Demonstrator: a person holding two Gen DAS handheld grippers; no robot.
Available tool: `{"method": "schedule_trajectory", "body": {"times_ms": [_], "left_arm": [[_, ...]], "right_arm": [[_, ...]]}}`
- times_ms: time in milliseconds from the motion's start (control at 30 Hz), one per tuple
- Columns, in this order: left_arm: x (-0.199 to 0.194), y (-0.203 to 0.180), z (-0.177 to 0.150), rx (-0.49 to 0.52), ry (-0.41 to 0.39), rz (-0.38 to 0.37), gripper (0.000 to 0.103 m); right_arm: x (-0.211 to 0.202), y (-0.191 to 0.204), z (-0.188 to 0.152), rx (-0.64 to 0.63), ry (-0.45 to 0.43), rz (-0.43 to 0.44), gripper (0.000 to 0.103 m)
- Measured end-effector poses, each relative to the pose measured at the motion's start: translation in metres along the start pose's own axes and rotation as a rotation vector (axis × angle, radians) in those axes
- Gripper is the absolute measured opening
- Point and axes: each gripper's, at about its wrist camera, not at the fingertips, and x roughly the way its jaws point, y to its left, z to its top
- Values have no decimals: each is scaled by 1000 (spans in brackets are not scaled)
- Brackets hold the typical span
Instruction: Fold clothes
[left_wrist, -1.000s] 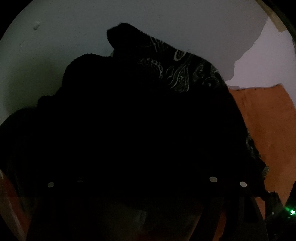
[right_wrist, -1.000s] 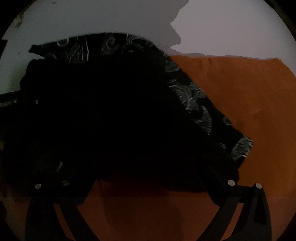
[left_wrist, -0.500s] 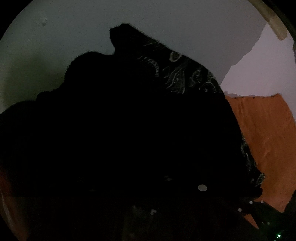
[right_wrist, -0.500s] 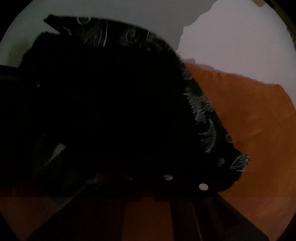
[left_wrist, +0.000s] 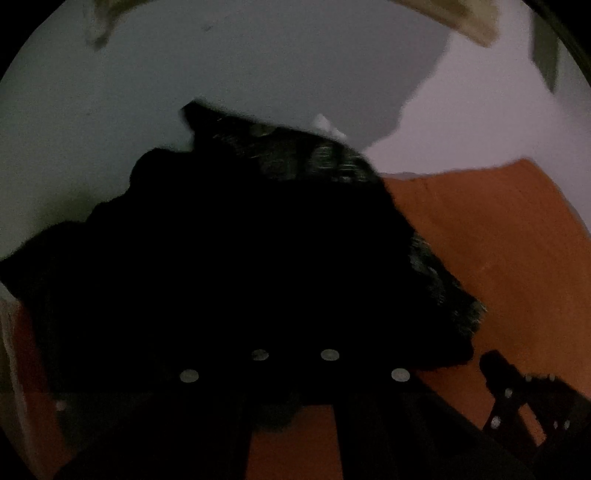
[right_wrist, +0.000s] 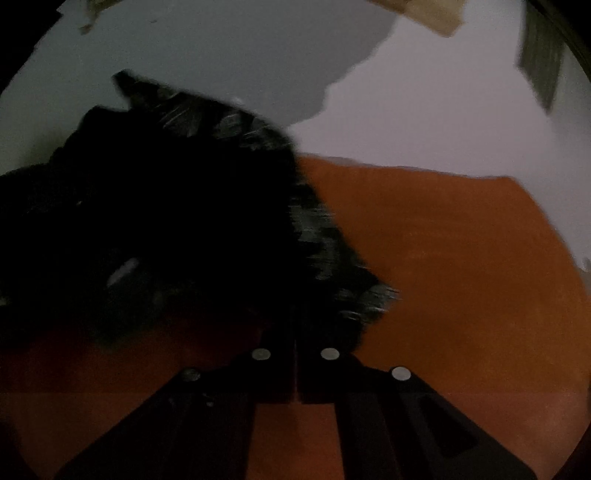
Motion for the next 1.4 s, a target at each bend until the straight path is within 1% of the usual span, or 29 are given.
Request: {"method": "schedule_trajectory", "body": {"times_ms": [100,200,233,267,333,367,400,433,467,500,567,600,733,767,800,867,967,1033,1067,1100,1167,1300,1333,1367,1400], "left_arm": [[-20,-16,-9,45,-13,-26,0],[-13,-4,-13,-36,35,-33,1],[-11,0,-14,-63,51,-35,2],[-9,4,-15,-90,67,-37,5],[-4,12,-18,-144,98,-41,15],[-2,16,-19,-171,114,-43,25],[-2,23,-17,-188,110,-35,34],[-3,30,-16,-206,106,-27,38],[-3,38,-14,-223,102,-19,43],[-4,45,-13,-240,98,-12,49],[-4,52,-7,-243,88,-20,57],[-4,55,-3,-245,84,-24,58],[-3,69,9,-251,65,-40,59],[-3,73,12,-252,59,-44,59],[-7,80,16,-261,35,-51,59],[-6,89,21,-261,30,-46,59],[4,105,28,-275,83,-89,59],[7,113,29,-283,82,-68,59],[10,115,29,-284,86,-65,59],[13,116,30,-285,90,-63,59],[22,117,28,-293,117,-81,59],[27,118,26,-286,124,-83,59],[27,118,26,-281,123,-83,59],[27,118,25,-276,123,-83,59],[29,118,26,-274,122,-81,59]], "right_arm": [[-19,-22,-7,38,-5,-23,0],[-37,-38,-19,64,3,4,0],[-39,-43,-22,80,16,54,0],[-37,-46,-23,96,27,92,0],[-36,-49,-30,132,61,128,0],[-33,-48,-33,140,86,145,3],[-30,-45,-35,136,109,164,15],[-27,-42,-36,131,125,179,26],[-27,-38,-35,121,112,174,54],[-26,-34,-35,113,96,171,77],[-25,-30,-33,122,53,177,85],[-24,-28,-31,128,39,184,86],[2,-21,-27,138,93,192,86],[8,-20,-26,140,98,190,86],[13,-19,-26,143,102,188,86],[26,-18,-24,164,112,200,86],[42,-15,-22,208,122,239,86],[52,-7,-17,212,123,261,86],[55,0,-14,188,119,251,86],[59,12,-10,138,110,217,86],[65,34,-3,37,108,170,86],[77,74,5,-145,88,60,86],[78,79,9,-161,74,61,86],[80,84,12,-176,61,62,84],[82,87,15,-188,52,62,66]]}}
